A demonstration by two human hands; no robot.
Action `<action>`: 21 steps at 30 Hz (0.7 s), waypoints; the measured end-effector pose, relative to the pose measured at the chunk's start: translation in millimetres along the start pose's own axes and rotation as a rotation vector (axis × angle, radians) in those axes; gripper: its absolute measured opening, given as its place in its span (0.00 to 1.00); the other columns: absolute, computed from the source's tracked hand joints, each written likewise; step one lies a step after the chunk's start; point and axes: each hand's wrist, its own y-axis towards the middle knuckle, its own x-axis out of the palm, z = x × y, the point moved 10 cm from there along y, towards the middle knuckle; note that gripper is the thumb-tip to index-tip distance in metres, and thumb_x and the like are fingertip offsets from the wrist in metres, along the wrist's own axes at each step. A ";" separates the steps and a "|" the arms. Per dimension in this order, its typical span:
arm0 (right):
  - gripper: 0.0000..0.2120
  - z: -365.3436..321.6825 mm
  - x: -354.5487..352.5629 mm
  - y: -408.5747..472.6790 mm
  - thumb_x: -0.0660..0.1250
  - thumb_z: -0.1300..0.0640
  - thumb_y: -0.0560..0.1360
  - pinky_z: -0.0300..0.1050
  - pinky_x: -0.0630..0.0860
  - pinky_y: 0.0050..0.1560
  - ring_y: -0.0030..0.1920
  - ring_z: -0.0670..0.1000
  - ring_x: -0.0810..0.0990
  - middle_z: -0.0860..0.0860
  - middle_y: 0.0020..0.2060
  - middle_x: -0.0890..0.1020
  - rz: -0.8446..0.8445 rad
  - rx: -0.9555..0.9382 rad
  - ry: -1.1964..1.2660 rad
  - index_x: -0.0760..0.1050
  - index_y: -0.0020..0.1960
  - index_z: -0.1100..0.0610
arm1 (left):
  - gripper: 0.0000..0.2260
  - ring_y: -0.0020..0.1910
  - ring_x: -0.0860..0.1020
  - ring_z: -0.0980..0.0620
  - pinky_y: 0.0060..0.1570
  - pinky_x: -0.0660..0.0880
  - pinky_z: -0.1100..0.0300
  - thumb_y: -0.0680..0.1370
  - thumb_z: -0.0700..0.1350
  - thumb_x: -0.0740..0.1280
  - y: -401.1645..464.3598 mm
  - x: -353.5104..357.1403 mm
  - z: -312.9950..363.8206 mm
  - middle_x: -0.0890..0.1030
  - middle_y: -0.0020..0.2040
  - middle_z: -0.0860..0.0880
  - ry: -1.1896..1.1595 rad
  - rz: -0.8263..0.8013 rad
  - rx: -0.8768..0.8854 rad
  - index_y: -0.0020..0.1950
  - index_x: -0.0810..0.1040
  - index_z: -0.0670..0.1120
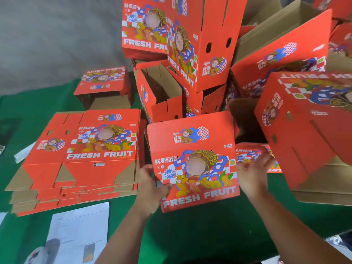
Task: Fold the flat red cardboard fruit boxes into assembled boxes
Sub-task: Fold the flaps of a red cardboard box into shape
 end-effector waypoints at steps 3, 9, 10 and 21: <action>0.39 -34.0 9.2 0.6 0.68 0.70 0.72 0.59 0.81 0.37 0.54 0.70 0.80 0.61 0.76 0.56 -0.067 -0.372 -0.278 0.58 0.77 0.49 | 0.31 0.61 0.80 0.44 0.57 0.82 0.41 0.72 0.33 0.78 7.3 4.0 1.8 0.77 0.63 0.42 0.005 -0.034 -0.045 0.67 0.66 0.48; 0.53 -64.4 3.3 9.8 0.76 0.66 0.71 0.51 0.77 0.26 0.40 0.67 0.84 0.58 0.81 0.52 0.008 -0.517 -0.403 0.48 0.84 0.46 | 0.26 0.48 0.87 0.52 0.38 0.83 0.59 0.72 0.32 0.79 15.8 8.1 -1.2 0.87 0.50 0.48 -0.211 -0.110 -0.151 0.64 0.72 0.45; 0.54 -68.1 0.8 12.4 0.77 0.64 0.71 0.51 0.77 0.26 0.40 0.68 0.84 0.58 0.82 0.50 0.031 -0.529 -0.401 0.47 0.84 0.47 | 0.25 0.49 0.87 0.53 0.39 0.83 0.59 0.72 0.33 0.79 12.9 7.0 -1.0 0.87 0.50 0.50 -0.223 -0.109 -0.129 0.63 0.72 0.45; 0.22 -78.0 -40.6 61.8 0.84 0.52 0.66 0.58 0.74 0.48 0.48 0.63 0.76 0.59 0.48 0.73 0.107 -0.517 -0.296 0.72 0.45 0.60 | 0.26 0.60 0.83 0.45 0.58 0.82 0.47 0.72 0.33 0.77 19.1 -5.4 17.5 0.85 0.60 0.47 -0.230 0.098 0.120 0.65 0.76 0.53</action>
